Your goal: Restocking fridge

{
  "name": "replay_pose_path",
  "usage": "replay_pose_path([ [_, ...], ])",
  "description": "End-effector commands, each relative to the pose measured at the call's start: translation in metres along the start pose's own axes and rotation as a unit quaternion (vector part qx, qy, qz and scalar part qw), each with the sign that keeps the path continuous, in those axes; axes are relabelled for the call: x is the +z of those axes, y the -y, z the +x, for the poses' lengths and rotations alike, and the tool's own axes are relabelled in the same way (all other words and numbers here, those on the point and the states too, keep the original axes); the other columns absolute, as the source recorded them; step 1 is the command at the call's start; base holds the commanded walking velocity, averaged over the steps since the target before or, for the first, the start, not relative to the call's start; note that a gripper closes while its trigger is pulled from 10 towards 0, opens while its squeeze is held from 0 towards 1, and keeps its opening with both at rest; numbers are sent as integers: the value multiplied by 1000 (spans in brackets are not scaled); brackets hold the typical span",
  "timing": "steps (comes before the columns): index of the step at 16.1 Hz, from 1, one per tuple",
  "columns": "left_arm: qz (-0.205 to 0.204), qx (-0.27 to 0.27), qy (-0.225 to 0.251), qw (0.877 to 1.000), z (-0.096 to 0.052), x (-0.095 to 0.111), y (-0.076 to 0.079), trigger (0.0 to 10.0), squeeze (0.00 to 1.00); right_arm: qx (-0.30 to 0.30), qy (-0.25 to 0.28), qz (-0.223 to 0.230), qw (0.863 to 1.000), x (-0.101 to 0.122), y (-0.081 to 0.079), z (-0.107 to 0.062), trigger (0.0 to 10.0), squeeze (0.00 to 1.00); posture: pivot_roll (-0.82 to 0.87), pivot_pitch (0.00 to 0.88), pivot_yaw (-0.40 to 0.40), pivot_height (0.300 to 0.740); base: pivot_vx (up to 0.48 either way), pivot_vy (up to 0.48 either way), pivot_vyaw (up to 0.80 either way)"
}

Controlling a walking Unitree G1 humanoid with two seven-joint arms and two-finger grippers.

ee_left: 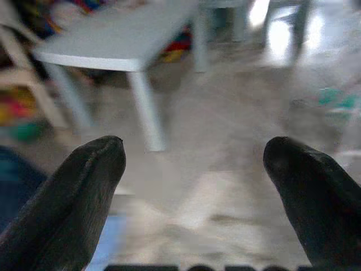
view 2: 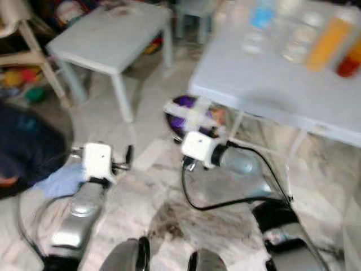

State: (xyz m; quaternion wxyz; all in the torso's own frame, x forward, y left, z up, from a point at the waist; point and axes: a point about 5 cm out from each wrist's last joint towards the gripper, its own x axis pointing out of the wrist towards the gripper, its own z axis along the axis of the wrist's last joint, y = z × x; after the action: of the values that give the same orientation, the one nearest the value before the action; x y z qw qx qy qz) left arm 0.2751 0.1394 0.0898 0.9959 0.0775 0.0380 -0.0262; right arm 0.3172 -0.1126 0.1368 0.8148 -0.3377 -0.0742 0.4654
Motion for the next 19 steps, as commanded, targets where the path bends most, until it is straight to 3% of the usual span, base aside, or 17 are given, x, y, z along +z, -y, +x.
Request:
replay_pose_path([
  [1,13,12,22,1000,-1,9,-8,10000,0,25,40,-20,999,14,-1,4,10000,0,-21,115,40,740,0,0,800],
  [5,53,36,11,998,-13,1,-30,10000,0,56,77,-21,995,27,-4,8,10000,0,-22,127,54,740,0,0,800],
  [7,52,52,-7,997,-25,-11,-32,10000,0,20,95,24,995,34,-6,8,10000,0,-22,126,50,740,0,0,800],
  [10,42,60,-10,997,-33,-14,-28,10000,0,19,100,40,994,31,-28,1,10000,0,-26,115,64,740,0,0,800],
  [11,35,58,-25,997,-39,-24,-28,10000,0,18,103,55,993,30,-42,-7,10000,0,-43,103,73,740,0,0,800],
  [15,13,80,-28,996,-49,-30,-35,10000,0,-64,53,93,992,12,-36,-14,10000,0,-39,70,23,740,0,0,800],
  [17,5,100,-20,995,-69,-31,-37,10000,0,-164,-19,102,981,-13,-25,-34,10000,0,-18,61,-4,740,0,0,800],
  [19,4,108,-30,994,-83,-38,-40,10000,0,-131,-21,84,988,-13,-36,-40,10000,0,-23,50,-10,740,0,0,800],
])
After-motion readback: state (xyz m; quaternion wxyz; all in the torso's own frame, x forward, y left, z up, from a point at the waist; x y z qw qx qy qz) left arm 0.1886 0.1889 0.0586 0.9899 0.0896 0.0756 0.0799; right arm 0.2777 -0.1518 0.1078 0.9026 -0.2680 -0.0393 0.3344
